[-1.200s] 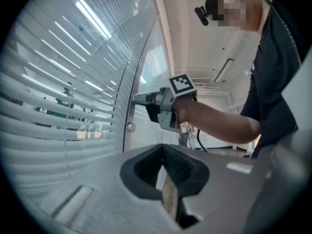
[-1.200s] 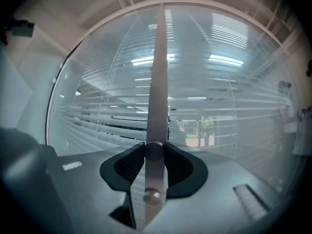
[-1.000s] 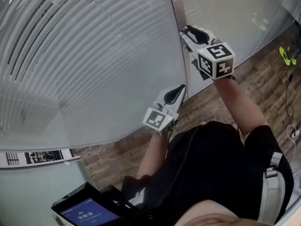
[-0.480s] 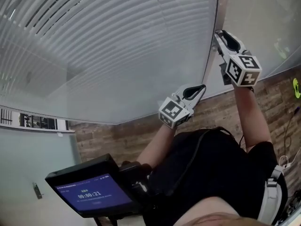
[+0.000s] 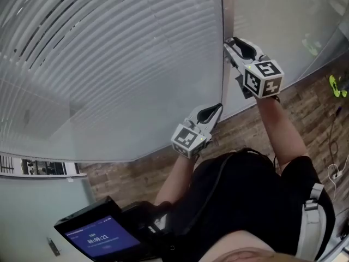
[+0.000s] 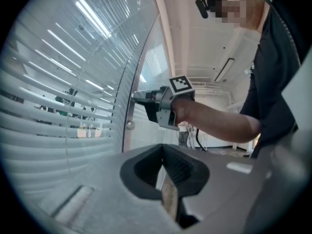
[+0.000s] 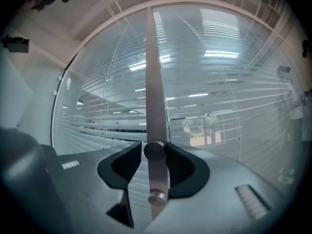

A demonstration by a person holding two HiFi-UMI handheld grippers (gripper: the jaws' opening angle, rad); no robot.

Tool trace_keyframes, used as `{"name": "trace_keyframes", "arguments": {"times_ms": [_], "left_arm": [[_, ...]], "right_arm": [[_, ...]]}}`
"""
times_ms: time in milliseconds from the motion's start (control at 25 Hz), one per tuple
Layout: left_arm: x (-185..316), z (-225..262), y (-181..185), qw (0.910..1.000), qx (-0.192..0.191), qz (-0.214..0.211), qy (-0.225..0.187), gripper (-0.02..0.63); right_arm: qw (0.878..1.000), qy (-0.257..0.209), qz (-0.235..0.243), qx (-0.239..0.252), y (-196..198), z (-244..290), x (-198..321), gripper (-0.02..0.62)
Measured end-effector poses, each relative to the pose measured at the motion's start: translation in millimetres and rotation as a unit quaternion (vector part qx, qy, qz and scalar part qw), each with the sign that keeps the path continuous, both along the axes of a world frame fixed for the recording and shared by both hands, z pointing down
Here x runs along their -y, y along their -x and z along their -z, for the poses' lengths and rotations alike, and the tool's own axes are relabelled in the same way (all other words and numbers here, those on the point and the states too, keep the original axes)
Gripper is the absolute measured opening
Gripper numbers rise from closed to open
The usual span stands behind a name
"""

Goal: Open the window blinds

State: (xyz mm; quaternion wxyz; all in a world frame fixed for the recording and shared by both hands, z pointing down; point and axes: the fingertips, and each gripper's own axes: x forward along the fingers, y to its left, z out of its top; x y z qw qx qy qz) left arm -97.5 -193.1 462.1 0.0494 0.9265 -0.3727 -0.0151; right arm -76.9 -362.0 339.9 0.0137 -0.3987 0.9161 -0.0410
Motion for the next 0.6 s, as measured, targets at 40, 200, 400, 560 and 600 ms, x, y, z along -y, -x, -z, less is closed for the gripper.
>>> {"name": "trace_keyframes", "arguments": {"times_ms": [40, 200, 400, 560, 600], "left_arm": [[-0.4, -0.7, 0.7, 1.0000, -0.001, 0.000, 0.000, 0.003], [1.1, -2.9, 6.2, 0.9999, 0.008, 0.010, 0.000, 0.003], [1.3, -2.3, 4.9, 0.9999, 0.002, 0.013, 0.004, 0.003], [1.7, 0.0, -0.4, 0.9999, -0.004, 0.008, 0.005, 0.003], [2.1, 0.3, -1.3, 1.0000, -0.001, 0.008, 0.002, 0.003]], "right_arm": [[1.000, -0.007, 0.010, -0.008, 0.2, -0.4, -1.3, 0.170], [0.993, -0.073, 0.011, -0.090, -4.0, 1.0, -4.6, 0.195], [0.914, -0.227, -0.005, -0.337, 0.9, 7.8, -20.9, 0.195], [0.787, -0.335, -0.005, -0.518, 4.9, -2.5, -24.7, 0.209], [0.765, -0.346, -0.003, -0.543, 4.5, -4.4, -24.0, 0.213]]}}
